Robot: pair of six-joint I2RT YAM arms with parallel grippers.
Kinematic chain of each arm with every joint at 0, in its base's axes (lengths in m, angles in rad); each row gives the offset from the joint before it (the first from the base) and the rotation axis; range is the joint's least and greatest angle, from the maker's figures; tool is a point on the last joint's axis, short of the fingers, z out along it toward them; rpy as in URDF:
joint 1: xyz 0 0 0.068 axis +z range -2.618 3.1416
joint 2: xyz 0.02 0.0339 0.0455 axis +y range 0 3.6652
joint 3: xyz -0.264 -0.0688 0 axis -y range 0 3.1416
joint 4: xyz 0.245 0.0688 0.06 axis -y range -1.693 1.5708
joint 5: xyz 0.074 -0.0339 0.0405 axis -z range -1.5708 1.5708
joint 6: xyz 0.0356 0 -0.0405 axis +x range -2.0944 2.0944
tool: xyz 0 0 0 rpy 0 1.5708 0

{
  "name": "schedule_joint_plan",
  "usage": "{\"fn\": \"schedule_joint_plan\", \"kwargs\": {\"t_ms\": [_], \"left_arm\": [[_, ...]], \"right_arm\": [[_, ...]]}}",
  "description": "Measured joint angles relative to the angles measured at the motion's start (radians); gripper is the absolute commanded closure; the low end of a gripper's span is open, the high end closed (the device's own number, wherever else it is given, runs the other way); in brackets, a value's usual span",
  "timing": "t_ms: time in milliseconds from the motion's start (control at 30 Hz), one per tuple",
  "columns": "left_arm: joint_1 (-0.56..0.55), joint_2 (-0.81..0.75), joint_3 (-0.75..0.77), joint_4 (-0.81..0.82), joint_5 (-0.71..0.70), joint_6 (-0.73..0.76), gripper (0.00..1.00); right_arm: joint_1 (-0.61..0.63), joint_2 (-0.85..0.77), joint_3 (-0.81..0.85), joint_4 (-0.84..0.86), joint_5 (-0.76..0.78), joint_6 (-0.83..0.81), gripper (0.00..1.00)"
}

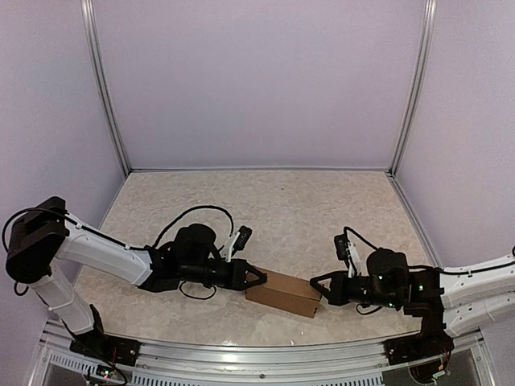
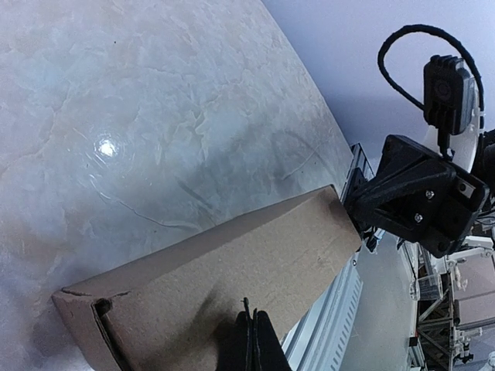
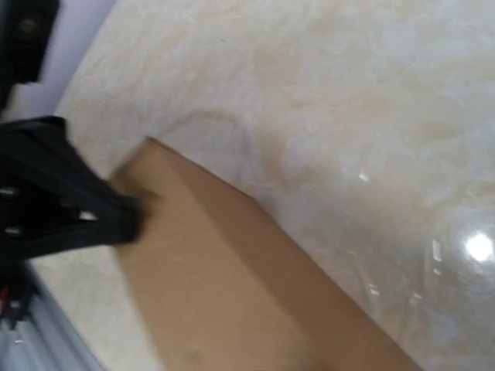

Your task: Fold the paper box

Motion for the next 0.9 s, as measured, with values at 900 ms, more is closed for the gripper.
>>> {"fn": "schedule_joint_plan", "kwargs": {"t_ms": [900], "left_arm": [[-0.009,-0.003,0.033,-0.064,-0.007,0.010,1.00]], "right_arm": [[0.006,-0.167,-0.129,0.003,-0.035,0.111,1.00]]}}
